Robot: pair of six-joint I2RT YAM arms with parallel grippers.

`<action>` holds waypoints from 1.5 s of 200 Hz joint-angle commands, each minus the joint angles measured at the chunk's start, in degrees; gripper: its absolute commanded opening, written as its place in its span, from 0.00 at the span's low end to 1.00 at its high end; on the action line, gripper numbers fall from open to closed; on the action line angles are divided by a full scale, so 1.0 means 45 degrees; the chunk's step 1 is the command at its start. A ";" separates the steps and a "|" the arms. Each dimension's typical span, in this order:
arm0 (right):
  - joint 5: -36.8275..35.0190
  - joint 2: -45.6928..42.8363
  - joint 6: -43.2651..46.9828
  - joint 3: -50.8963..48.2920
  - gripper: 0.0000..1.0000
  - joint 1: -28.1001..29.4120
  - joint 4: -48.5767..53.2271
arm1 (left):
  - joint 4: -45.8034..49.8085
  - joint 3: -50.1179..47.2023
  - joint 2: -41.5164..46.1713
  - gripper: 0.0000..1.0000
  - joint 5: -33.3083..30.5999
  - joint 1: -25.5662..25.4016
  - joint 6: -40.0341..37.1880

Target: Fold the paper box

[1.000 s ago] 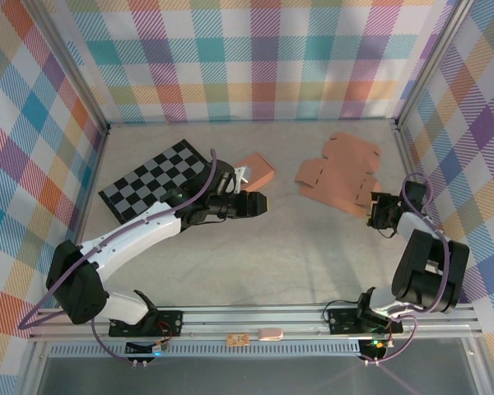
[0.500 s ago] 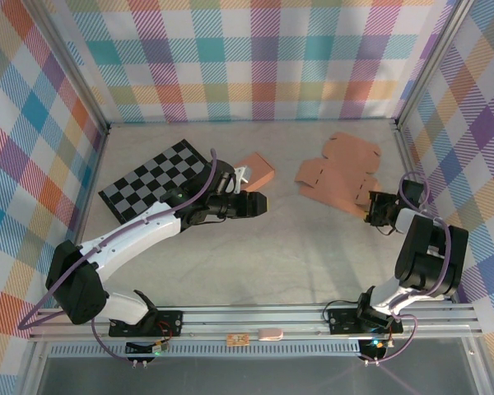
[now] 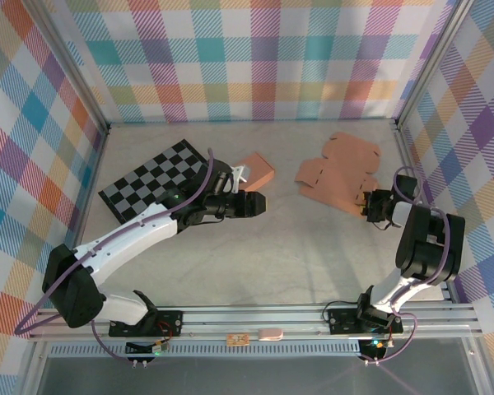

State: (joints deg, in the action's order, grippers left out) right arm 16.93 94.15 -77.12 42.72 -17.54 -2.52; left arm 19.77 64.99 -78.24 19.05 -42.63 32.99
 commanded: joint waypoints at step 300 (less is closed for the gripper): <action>0.3254 -0.3341 0.0588 0.7137 0.00 0.1350 1.0960 | 0.2053 0.4860 -0.2685 0.78 -0.3938 -0.1265 -0.7079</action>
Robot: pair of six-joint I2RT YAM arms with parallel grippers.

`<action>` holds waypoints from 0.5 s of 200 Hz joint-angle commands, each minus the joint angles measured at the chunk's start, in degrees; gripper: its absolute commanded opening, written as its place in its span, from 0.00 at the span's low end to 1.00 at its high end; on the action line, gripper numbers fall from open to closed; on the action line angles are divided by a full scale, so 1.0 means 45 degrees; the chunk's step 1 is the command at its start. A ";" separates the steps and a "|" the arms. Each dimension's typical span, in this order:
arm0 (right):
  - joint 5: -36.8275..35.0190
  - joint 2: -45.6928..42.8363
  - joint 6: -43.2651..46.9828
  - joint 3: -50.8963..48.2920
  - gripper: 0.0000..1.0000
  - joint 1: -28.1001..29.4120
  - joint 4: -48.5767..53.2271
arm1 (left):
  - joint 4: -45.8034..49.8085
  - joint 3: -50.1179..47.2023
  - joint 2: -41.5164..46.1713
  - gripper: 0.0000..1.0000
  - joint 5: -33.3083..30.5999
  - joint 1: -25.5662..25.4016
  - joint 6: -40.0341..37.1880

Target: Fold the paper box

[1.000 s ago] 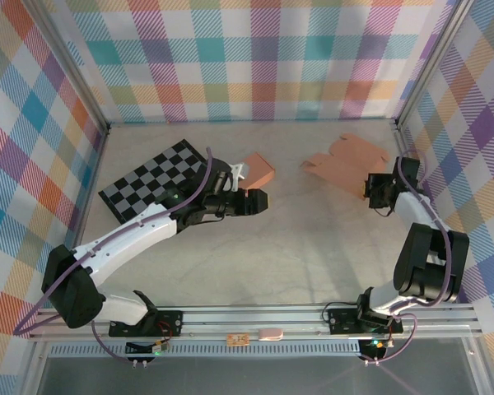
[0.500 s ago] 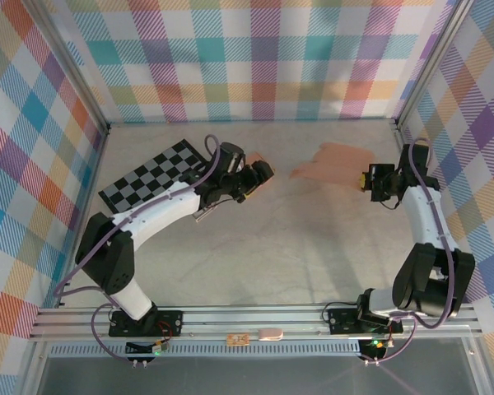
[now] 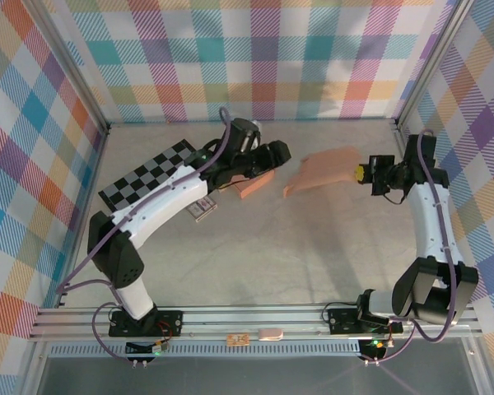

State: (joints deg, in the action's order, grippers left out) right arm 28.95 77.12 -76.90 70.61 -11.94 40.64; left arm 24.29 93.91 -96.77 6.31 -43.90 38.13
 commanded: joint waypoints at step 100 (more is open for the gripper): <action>0.1095 0.0518 0.0304 0.1320 0.00 0.0241 0.2022 | -0.2950 -0.2462 -0.0609 0.92 -0.5134 -0.2998 -1.5868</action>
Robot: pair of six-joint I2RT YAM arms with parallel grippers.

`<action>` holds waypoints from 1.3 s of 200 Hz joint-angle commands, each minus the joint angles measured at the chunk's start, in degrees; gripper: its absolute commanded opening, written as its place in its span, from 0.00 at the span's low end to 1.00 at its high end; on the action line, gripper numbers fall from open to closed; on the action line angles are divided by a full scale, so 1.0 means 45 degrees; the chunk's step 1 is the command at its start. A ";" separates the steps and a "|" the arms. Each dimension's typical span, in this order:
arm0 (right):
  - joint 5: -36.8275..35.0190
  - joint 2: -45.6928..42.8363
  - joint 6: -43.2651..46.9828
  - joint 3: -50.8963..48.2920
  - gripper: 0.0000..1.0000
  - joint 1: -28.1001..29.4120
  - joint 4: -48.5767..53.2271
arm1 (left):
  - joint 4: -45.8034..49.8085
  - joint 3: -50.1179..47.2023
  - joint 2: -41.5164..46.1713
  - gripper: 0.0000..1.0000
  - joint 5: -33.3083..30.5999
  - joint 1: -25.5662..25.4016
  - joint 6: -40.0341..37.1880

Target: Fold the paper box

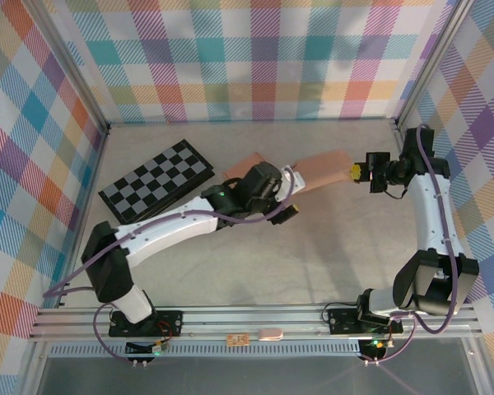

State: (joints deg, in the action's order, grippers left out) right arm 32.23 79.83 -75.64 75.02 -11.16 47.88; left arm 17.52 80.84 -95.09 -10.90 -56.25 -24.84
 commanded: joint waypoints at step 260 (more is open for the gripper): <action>-0.2038 0.0852 0.3319 0.7995 0.65 -0.0166 0.2000 | 0.5571 0.5278 0.0091 0.00 0.3685 0.0764 0.3225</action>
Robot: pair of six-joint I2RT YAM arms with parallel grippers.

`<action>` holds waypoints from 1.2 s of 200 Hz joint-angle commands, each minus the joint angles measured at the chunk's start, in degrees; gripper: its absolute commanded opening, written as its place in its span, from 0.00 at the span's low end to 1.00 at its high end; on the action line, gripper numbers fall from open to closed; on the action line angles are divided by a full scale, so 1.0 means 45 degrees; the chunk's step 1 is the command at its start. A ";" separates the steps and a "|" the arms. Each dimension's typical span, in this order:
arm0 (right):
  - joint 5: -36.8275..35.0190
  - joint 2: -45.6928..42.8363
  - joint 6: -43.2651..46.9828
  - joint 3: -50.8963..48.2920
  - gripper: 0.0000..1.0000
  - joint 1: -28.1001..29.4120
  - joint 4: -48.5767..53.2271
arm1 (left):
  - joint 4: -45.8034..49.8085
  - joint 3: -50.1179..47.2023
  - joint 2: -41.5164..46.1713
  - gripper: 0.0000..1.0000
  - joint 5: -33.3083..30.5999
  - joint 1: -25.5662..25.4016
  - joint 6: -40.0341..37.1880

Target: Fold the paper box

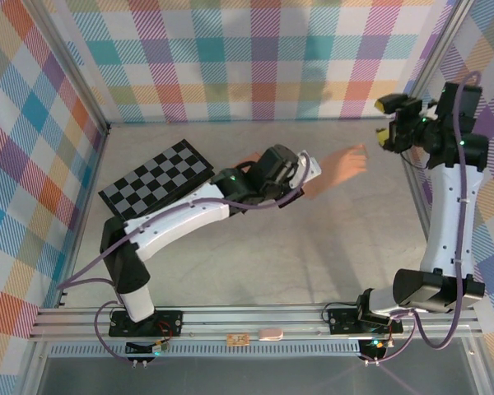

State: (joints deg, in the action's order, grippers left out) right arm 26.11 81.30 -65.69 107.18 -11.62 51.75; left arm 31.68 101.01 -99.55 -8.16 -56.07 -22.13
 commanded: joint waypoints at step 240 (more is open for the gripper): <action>-0.3261 0.1517 -0.4291 -0.5275 0.61 0.7538 -0.2264 | 0.3577 -0.1335 -0.1368 0.00 0.1308 0.2215 0.1806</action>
State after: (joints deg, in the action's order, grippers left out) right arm 11.00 83.40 -83.66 78.76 21.96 41.76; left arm 49.15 95.04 -105.69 0.03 -45.06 -11.33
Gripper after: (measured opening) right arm 0.619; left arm 0.060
